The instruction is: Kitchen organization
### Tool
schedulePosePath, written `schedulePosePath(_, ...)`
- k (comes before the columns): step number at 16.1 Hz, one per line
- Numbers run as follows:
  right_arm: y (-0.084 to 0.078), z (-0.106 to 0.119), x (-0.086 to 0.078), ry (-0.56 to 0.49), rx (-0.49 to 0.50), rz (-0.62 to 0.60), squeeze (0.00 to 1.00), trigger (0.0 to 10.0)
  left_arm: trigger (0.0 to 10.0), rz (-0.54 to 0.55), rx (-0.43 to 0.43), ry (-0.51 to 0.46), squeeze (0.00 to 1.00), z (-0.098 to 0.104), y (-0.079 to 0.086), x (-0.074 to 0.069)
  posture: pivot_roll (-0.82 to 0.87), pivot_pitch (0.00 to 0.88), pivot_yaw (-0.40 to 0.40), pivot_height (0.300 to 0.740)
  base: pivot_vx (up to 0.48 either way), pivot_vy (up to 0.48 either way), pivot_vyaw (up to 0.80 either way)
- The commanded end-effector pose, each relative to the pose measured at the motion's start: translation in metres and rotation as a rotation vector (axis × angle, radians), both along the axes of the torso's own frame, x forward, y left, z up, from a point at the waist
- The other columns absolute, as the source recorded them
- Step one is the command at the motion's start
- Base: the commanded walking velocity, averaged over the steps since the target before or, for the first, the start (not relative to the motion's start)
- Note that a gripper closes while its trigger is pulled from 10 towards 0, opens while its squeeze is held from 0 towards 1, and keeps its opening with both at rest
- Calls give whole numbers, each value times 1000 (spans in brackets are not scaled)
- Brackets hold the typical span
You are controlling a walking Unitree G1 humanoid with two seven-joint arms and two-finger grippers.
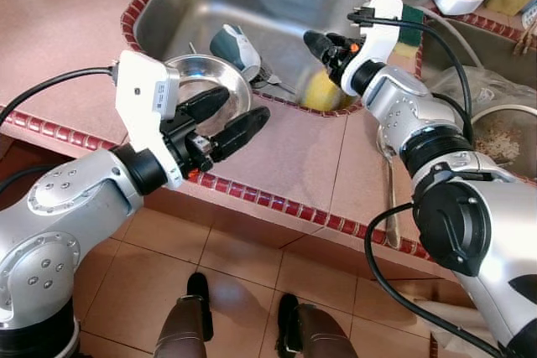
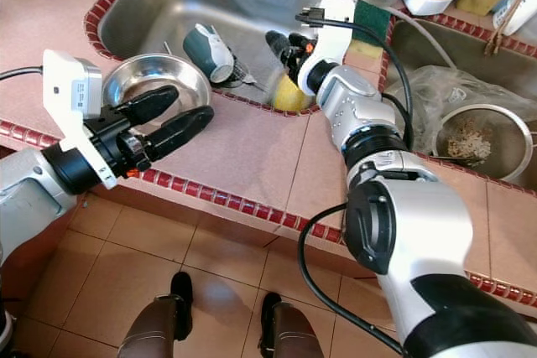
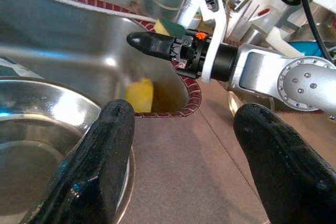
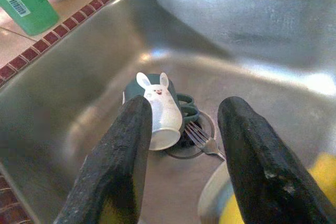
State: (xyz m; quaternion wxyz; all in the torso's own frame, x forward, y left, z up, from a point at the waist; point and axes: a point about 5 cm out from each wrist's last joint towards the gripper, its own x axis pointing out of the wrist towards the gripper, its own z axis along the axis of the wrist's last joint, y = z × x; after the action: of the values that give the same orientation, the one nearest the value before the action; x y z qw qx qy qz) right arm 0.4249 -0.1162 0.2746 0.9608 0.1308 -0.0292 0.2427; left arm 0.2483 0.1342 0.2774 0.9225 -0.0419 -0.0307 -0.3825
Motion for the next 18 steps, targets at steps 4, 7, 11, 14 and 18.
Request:
schedulePosePath(4,-6,11,-1,-76,39,11,1000,10000,10000,88,51,-15,0,-7,7,5,116,308,-154,740,0,0,0)
schedulePosePath(7,-12,14,-3,-143,31,30,1000,10000,10000,266,93,24,0,-25,25,27,109,253,-143,740,0,0,0)
schedulePosePath(11,-24,4,-7,-220,3,-13,1000,10000,10000,419,184,23,0,-45,32,48,107,167,-110,740,0,0,0)
schedulePosePath(14,-30,-5,-13,-277,31,-30,1000,10000,10000,460,103,-8,0,-39,33,63,74,106,-81,740,0,0,0)
schedulePosePath(18,-38,2,-15,-311,47,-60,1000,10000,10000,438,118,-94,0,-31,29,69,56,88,-65,740,0,0,0)
